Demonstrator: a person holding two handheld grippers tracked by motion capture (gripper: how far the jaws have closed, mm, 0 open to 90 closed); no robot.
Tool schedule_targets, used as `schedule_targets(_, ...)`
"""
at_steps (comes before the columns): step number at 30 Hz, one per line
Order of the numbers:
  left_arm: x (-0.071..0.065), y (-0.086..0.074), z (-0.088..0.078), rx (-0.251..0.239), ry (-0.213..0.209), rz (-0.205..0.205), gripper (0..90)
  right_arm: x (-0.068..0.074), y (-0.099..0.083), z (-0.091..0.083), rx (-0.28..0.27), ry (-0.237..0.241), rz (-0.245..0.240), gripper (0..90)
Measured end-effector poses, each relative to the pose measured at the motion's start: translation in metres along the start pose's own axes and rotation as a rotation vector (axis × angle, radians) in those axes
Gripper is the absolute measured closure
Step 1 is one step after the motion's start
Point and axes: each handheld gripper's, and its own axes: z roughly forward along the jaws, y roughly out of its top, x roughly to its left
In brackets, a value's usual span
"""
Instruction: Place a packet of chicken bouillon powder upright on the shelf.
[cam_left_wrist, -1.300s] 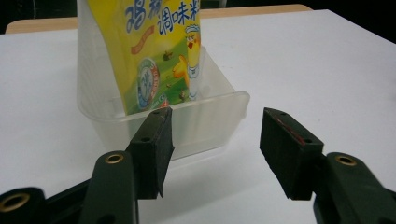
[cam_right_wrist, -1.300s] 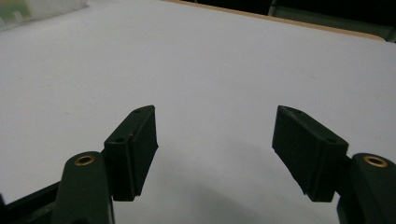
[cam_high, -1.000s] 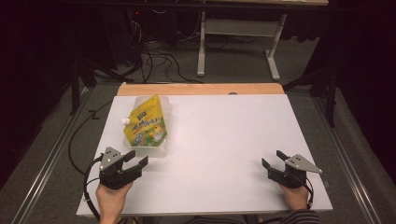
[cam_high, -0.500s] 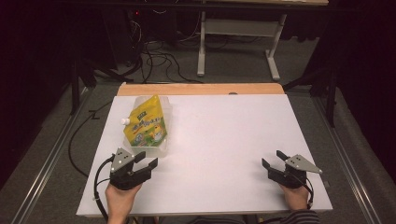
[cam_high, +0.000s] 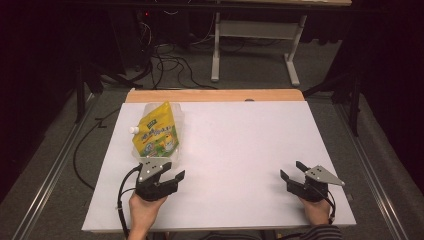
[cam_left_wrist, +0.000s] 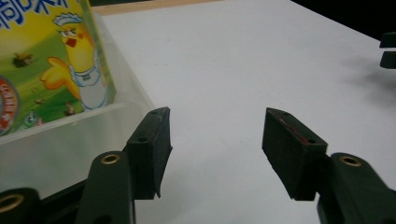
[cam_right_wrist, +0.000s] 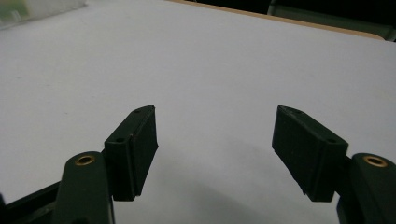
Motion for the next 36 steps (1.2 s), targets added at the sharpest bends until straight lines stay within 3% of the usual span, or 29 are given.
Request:
schedule_targets(8,-0.007,-0.001,0.013,0.042,-0.043,0.01,40.7,-0.001,0.0,0.0,0.005,0.002,-0.001,31.6)
schedule_targets(15,-0.013,-0.005,0.025,0.047,-0.058,0.003,39.6,0.0,0.001,0.001,0.014,0.008,-0.001,31.6)
schedule_targets(24,-0.018,-0.004,0.042,0.033,-0.065,0.001,39.3,-0.001,0.001,0.001,0.012,0.008,-0.002,31.6)
schedule_targets(36,-0.022,-0.008,0.061,0.055,-0.053,0.012,39.2,-0.001,0.0,0.001,0.007,0.008,-0.003,31.6)
